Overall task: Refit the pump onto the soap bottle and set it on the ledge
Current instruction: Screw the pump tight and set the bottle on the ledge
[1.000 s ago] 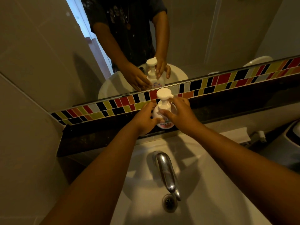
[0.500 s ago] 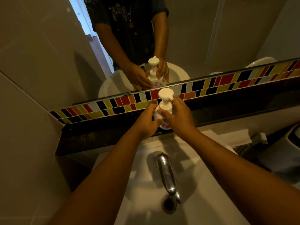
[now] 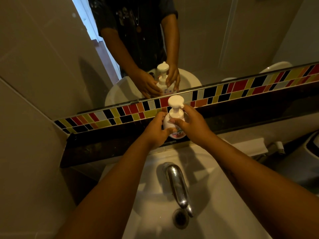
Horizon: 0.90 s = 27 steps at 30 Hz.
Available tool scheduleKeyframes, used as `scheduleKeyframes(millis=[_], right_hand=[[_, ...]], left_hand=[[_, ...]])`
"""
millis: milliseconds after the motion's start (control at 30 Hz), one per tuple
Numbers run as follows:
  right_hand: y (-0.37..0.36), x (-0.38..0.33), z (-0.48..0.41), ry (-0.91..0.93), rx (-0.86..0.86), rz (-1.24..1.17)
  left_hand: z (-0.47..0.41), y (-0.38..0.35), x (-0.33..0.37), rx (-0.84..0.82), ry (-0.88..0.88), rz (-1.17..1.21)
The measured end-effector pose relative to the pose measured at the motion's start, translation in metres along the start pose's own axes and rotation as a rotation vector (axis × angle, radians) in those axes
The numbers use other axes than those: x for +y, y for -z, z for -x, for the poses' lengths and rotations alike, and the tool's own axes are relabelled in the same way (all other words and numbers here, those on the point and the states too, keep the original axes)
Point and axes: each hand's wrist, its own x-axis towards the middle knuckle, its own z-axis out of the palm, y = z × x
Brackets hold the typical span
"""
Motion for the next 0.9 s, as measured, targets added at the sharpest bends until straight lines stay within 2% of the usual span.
scheduleKeyframes(millis=[533,600,700,767,900], right_hand=[[-0.023,0.013,0.0,0.021,0.174,0.158],[-0.016,0.009,0.0,-0.009,0.122,0.102],[0.002,-0.002,0.001,-0.033,-0.081,0.008],[0.014,-0.01,-0.001,-0.001,-0.172,0.055],[0.034,-0.038,-0.017,0.097,-0.21,0.236]], left_hand=[[0.003,0.001,0.003,0.005,-0.023,-0.017],[0.002,0.004,0.005,-0.017,-0.002,-0.021],[0.0,0.015,0.011,-0.074,0.039,-0.071],[-0.001,0.027,0.015,-0.117,0.075,-0.075],[0.002,0.043,0.019,-0.137,0.135,-0.107]])
